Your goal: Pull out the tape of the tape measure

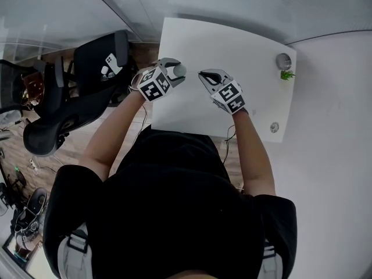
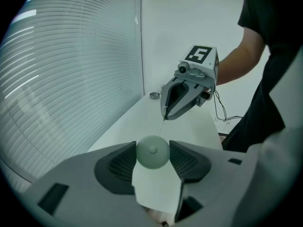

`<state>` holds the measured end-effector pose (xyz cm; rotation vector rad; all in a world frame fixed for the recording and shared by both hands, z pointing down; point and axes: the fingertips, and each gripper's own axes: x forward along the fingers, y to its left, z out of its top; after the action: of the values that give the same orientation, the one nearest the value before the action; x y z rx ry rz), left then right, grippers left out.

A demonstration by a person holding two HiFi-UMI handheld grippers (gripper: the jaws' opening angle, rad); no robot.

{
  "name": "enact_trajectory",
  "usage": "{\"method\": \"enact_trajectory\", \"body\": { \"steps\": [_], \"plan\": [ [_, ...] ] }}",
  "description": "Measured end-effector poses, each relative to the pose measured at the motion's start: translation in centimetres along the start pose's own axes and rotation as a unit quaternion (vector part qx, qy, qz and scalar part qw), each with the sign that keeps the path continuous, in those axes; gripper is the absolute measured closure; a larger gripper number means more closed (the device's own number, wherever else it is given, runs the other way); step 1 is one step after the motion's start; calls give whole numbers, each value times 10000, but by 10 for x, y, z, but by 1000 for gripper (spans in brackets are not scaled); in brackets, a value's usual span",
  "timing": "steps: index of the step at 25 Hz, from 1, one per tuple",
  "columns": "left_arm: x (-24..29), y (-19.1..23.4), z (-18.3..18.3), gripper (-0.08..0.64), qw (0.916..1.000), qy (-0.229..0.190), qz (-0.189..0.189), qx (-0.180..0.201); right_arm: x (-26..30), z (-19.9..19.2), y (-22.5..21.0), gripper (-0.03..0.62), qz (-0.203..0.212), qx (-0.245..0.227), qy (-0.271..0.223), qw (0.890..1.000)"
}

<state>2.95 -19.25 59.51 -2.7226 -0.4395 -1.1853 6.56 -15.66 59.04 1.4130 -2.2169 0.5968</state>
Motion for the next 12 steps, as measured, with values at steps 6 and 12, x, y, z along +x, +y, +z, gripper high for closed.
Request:
{"method": "enact_trajectory", "body": {
  "steps": [6,12],
  "plan": [
    [-4,0,0,330,9999,-58,70,-136,-12,-10,-4,583,-141,126,19,9998],
    [-8,2,-3,330,9995,-85,178,-242,-16,-16,-5,583,-235,130,63,9996]
  ]
}}
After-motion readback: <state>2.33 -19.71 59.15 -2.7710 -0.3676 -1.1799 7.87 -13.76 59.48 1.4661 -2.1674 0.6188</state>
